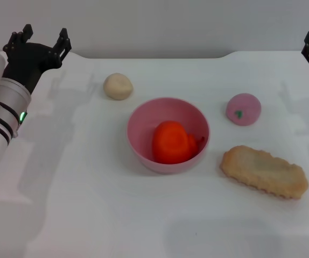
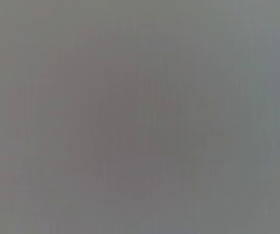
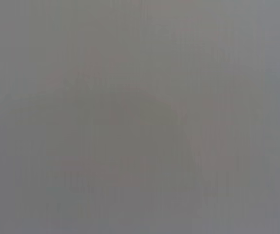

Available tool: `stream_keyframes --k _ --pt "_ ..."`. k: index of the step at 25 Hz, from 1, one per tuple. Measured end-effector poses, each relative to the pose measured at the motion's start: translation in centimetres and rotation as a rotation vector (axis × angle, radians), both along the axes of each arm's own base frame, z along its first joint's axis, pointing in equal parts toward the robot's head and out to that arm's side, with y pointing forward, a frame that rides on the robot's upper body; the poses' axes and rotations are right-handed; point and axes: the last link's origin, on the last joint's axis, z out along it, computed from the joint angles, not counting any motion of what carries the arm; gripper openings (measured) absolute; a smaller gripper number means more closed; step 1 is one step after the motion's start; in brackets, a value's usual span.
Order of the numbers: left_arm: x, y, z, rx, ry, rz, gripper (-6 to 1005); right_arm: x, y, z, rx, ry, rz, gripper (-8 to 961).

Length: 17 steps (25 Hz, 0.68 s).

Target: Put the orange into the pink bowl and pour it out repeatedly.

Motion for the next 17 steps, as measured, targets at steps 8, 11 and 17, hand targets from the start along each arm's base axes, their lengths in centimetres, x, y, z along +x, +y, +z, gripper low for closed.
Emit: stream_keyframes --k 8,11,17 --pt "-0.01 -0.05 -0.17 -0.006 -0.003 0.003 787 0.49 -0.09 -0.08 -0.005 -0.008 -0.012 813" --pt "-0.12 -0.11 -0.31 -0.01 -0.005 0.009 787 0.46 -0.02 -0.07 -0.005 -0.006 -0.011 813" --pt "-0.27 -0.1 -0.26 -0.013 -0.021 0.014 787 0.31 0.05 -0.01 -0.001 -0.007 -0.003 813"
